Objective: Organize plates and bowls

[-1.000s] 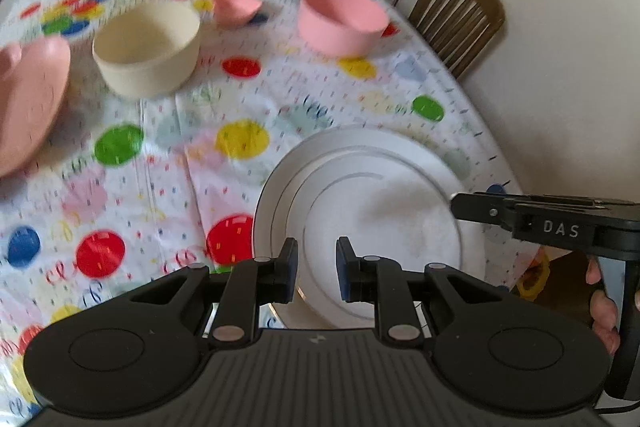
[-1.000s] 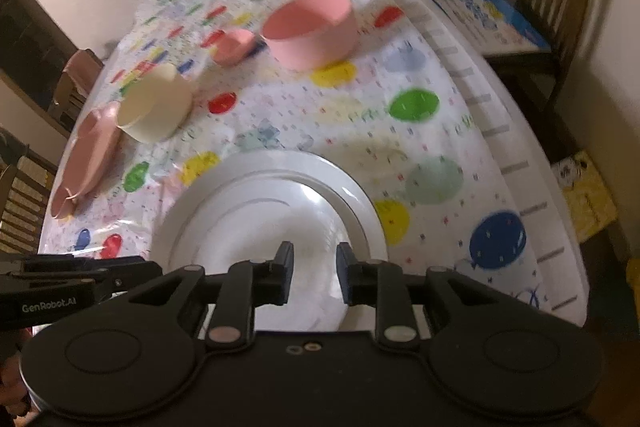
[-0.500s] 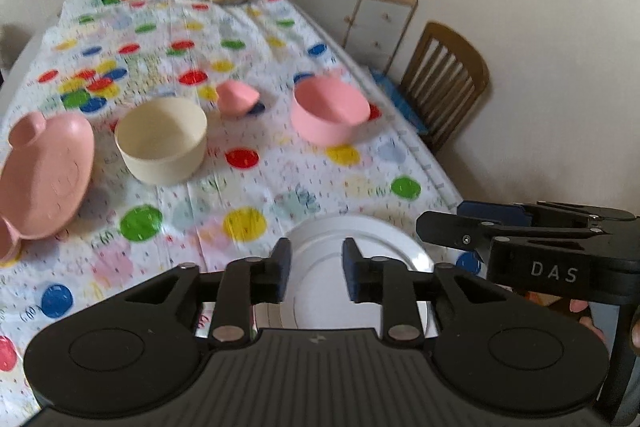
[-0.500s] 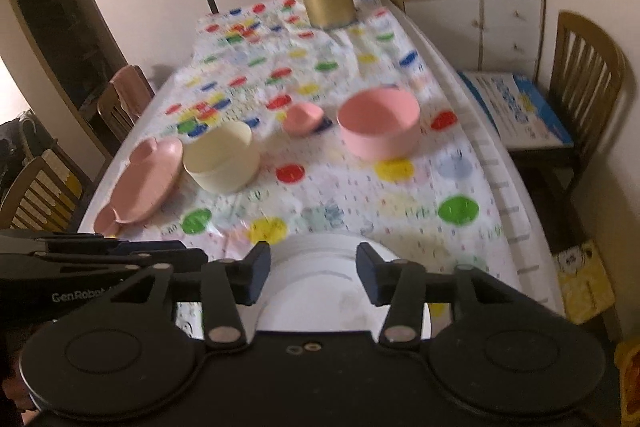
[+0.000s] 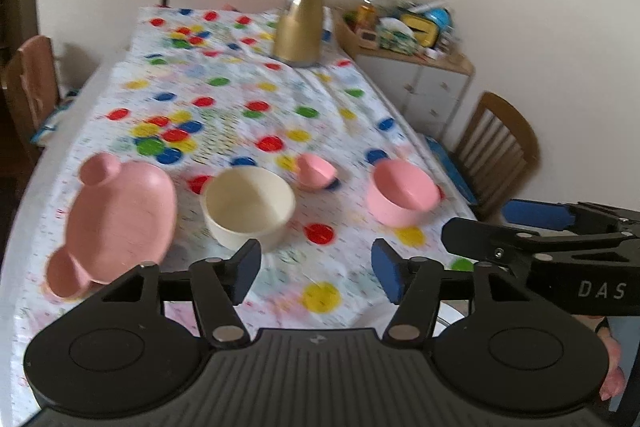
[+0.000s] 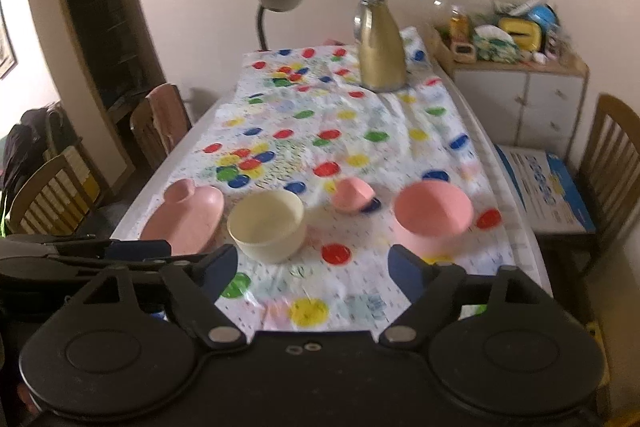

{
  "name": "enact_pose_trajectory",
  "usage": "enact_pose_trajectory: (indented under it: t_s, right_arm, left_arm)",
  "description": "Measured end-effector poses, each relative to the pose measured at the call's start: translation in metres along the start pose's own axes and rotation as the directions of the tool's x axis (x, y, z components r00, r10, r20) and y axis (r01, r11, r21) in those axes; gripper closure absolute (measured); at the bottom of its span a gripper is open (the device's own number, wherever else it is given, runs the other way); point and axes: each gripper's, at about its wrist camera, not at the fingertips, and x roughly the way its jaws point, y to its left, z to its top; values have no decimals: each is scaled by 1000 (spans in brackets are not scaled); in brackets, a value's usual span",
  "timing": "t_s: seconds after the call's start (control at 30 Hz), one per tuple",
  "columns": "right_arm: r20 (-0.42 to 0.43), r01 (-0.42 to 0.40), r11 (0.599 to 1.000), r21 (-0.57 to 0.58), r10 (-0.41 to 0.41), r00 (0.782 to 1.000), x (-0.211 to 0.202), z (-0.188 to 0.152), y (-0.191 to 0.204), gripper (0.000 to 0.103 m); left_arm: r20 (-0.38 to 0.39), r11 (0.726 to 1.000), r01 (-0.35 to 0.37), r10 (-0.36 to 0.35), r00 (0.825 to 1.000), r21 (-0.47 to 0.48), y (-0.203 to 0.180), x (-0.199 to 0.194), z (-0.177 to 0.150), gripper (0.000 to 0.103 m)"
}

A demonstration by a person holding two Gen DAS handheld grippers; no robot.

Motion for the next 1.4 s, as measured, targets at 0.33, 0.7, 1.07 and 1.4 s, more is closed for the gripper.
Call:
enact_pose_trajectory:
  t_s: [0.33,0.7,1.07,1.4]
  right_arm:
    - [-14,-31,997,-73,30,999,50,35,23,2]
    - [-77,-112,982,-155,101,992,120,74,57,1]
    - [-214,-162,967,-198,119,970,212,90,84,4]
    - [-324,-183,954,-237,101,941,275,90,100,12]
  left_arm:
    - [27,990,-116,119,993,-85,44,10,22,24]
    - [-24,951,-245,245,969,-186,99,36,35,23]
    - [-137,897,-357,332,933,-261,152,65,26,23]
    - [-268,850,-428,354,896,-308,181,94,-2,23]
